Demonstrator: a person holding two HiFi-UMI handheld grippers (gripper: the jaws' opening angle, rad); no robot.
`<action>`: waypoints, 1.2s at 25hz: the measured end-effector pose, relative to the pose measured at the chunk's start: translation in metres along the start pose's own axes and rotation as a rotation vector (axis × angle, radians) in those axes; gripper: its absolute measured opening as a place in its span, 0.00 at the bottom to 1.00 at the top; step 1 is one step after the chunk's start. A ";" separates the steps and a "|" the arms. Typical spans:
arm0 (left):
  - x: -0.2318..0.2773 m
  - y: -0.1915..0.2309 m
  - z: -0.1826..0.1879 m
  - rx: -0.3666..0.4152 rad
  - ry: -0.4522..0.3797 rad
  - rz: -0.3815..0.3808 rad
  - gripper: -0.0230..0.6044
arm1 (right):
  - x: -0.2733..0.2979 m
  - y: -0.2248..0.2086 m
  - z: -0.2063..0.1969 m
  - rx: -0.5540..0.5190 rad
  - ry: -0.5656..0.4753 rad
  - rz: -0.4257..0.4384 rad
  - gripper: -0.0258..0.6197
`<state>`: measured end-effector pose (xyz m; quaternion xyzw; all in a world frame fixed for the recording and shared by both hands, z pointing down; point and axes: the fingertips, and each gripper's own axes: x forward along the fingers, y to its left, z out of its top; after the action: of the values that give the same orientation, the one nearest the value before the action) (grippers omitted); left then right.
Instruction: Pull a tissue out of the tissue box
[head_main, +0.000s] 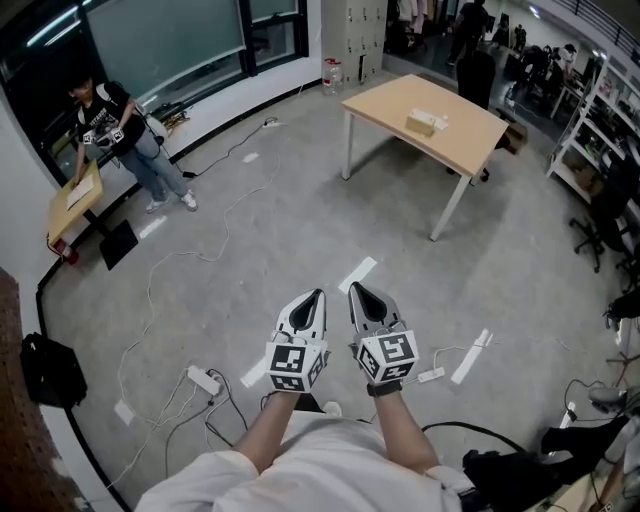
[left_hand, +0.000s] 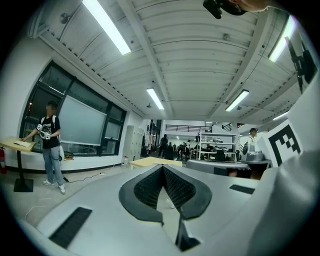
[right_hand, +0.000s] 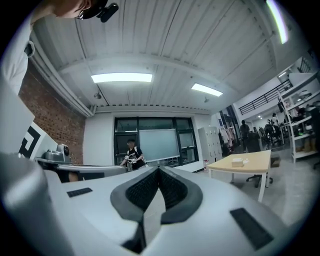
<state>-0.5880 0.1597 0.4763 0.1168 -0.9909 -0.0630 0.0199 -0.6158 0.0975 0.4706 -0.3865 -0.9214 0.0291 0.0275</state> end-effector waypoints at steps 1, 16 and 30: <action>0.006 0.007 -0.001 0.000 0.004 0.006 0.02 | 0.008 0.000 -0.002 0.000 0.003 0.006 0.04; 0.178 0.097 0.012 -0.028 -0.007 -0.076 0.02 | 0.154 -0.101 0.006 -0.036 0.012 -0.120 0.04; 0.332 0.231 0.035 -0.042 -0.034 -0.180 0.02 | 0.345 -0.151 0.015 -0.096 0.011 -0.176 0.04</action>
<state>-0.9652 0.3094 0.4796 0.2038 -0.9751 -0.0873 -0.0003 -0.9654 0.2376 0.4766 -0.3050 -0.9520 -0.0198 0.0166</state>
